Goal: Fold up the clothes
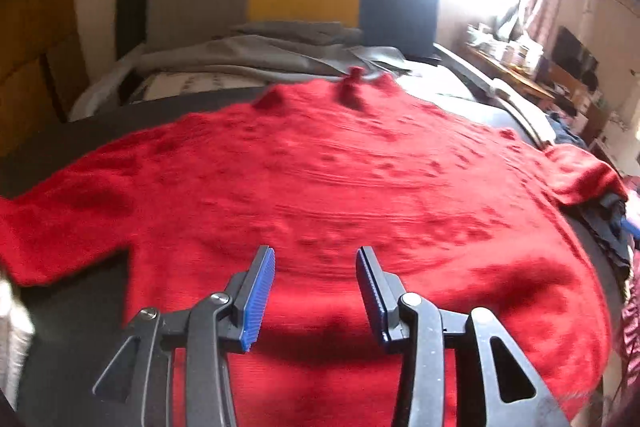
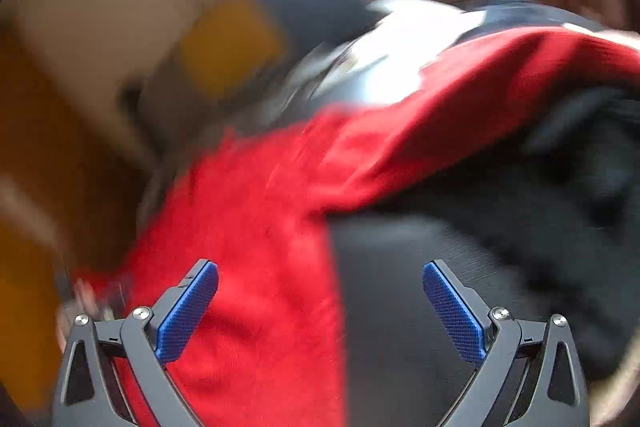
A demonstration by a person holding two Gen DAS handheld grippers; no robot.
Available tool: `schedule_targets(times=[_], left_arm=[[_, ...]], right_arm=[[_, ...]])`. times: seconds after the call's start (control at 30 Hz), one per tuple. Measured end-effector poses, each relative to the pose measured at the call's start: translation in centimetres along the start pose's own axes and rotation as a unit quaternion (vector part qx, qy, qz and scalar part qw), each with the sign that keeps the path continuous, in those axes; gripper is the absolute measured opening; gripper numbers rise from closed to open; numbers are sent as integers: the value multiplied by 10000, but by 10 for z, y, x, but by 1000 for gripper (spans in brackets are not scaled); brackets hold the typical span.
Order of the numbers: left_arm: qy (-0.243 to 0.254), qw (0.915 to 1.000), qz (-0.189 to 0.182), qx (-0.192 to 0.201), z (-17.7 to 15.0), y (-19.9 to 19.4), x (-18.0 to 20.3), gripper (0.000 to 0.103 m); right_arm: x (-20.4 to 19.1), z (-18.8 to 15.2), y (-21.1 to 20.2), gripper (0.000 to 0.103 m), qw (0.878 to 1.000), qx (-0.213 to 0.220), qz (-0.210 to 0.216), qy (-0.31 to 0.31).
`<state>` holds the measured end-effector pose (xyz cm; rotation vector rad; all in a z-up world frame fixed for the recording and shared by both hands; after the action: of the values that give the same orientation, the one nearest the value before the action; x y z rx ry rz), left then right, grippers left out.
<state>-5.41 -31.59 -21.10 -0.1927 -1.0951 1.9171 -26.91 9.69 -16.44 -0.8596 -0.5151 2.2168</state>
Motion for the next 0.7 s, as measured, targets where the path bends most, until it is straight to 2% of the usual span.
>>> schedule_targets(times=[0.1, 0.17, 0.23, 0.3, 0.33, 0.4, 0.57, 0.6, 0.63, 0.67, 0.7], left_arm=[[-38, 9997, -115, -211, -13, 14, 19, 43], [-105, 9992, -146, -360, -23, 23, 26, 43], [-92, 9997, -17, -225, -27, 22, 29, 44], [-51, 9997, -10, -248, -29, 22, 30, 45], [-45, 9997, -20, -248, -29, 23, 30, 45], [-3, 9997, -34, -252, -29, 24, 30, 46], [-17, 9997, -81, -241, -30, 24, 30, 51], [-16, 9997, -92, -241, -31, 24, 30, 53], [-14, 9997, -106, -238, -31, 24, 31, 54], [-17, 9996, -116, -238, -31, 24, 31, 55], [-22, 9996, -138, -246, -30, 24, 31, 56]], right_arm=[[56, 34, -33, 103, 9934, 712, -210, 879], [92, 52, -47, 103, 9825, 1165, -192, 1444], [126, 66, -56, 100, 9683, 1551, -147, 1954], [156, 74, -53, 95, 9565, 1716, -224, 2348], [167, 78, -52, 89, 9514, 1781, -235, 2502], [177, 87, -44, 85, 9471, 1827, -240, 2627], [201, 93, -15, 84, 9411, 1666, -482, 2904], [207, 91, -13, 77, 9408, 1627, -576, 2916], [211, 90, -13, 55, 9420, 1564, -751, 2874], [215, 90, -13, 40, 9428, 1501, -925, 2830], [218, 90, -11, 18, 9440, 1411, -1072, 2783]])
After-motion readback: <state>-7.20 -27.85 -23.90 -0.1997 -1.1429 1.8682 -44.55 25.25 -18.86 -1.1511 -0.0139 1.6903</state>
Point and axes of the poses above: each gripper's, at about its wrist camera, not at the fingertips, and y roughly the way its jaws point, x to its right, z to its top, the point moved 10 cm from there along y, roughly the way its jaws point, and after that the axes turned 14 degrees about -y, right-handed, at the moved point
